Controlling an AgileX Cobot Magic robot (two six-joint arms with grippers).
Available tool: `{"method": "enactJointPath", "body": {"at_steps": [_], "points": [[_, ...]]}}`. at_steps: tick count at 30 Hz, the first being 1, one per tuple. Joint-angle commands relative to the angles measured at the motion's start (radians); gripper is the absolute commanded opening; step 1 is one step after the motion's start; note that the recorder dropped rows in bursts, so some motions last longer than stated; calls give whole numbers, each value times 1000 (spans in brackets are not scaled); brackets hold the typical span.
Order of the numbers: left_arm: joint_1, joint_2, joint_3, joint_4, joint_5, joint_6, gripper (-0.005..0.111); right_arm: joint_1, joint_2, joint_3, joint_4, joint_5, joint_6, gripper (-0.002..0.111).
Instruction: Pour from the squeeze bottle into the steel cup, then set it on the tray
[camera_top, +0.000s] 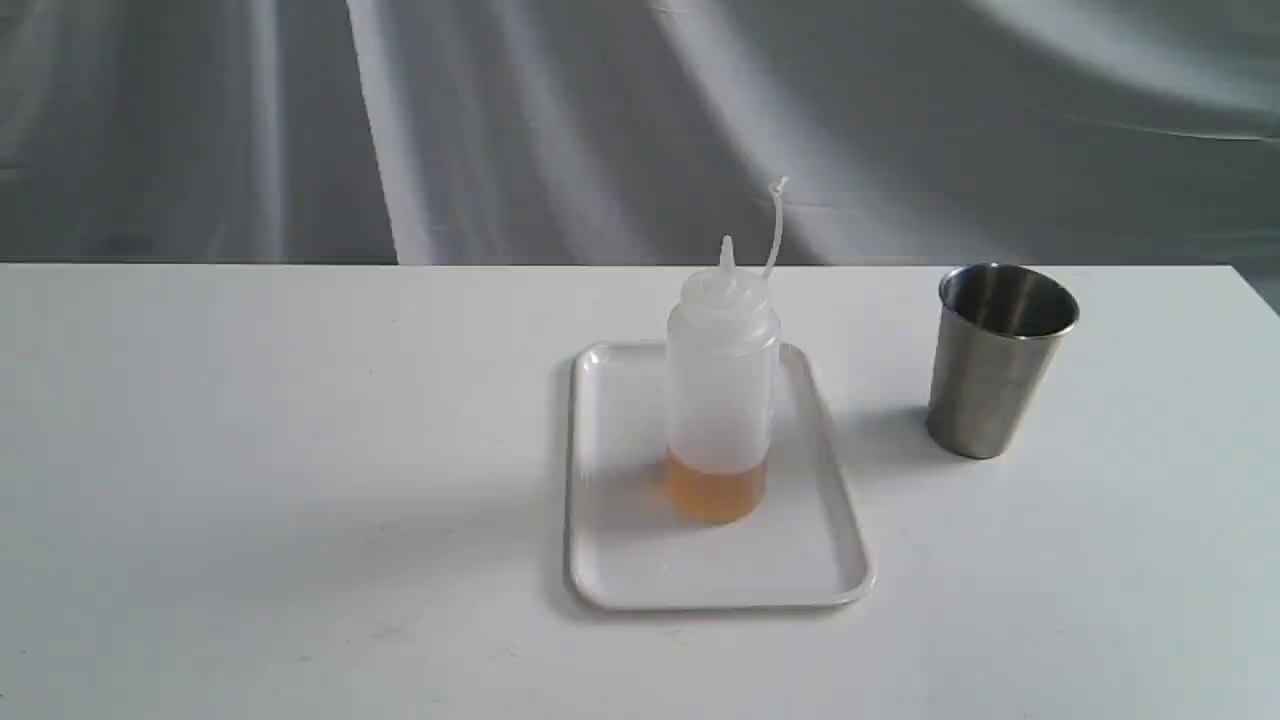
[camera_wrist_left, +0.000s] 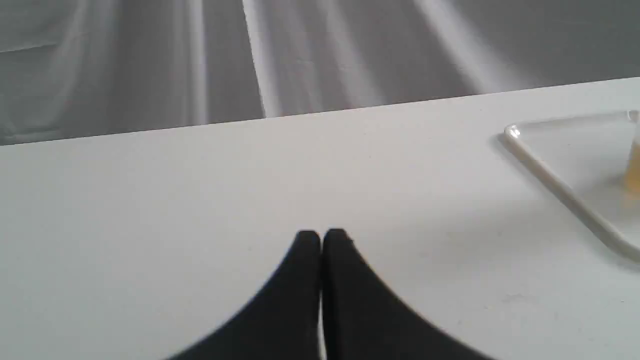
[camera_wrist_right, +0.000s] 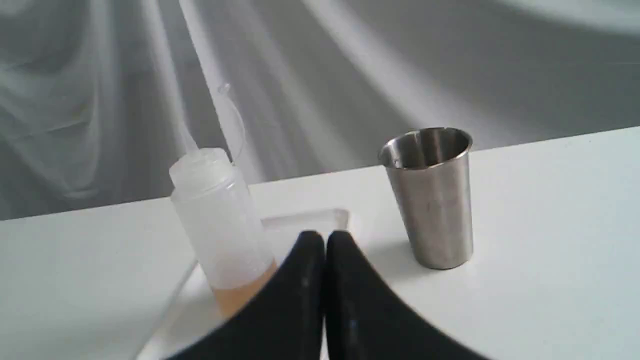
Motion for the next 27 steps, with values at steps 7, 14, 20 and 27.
{"method": "enactJointPath", "body": {"at_steps": [7,14,20,27], "points": [[-6,-3,4,-1,-7,-2,0,-50,-208,59,-7,137,-5,0],[-6,-3,4,-1,-7,-2,0,-47,-242,59,-10,228,-5,0],[-6,-3,4,-1,-7,-5,0,-47,-242,59,-20,291,-5,0],[-6,-3,4,-1,-7,-5,0,-47,-242,59,-20,344,-5,0]]}}
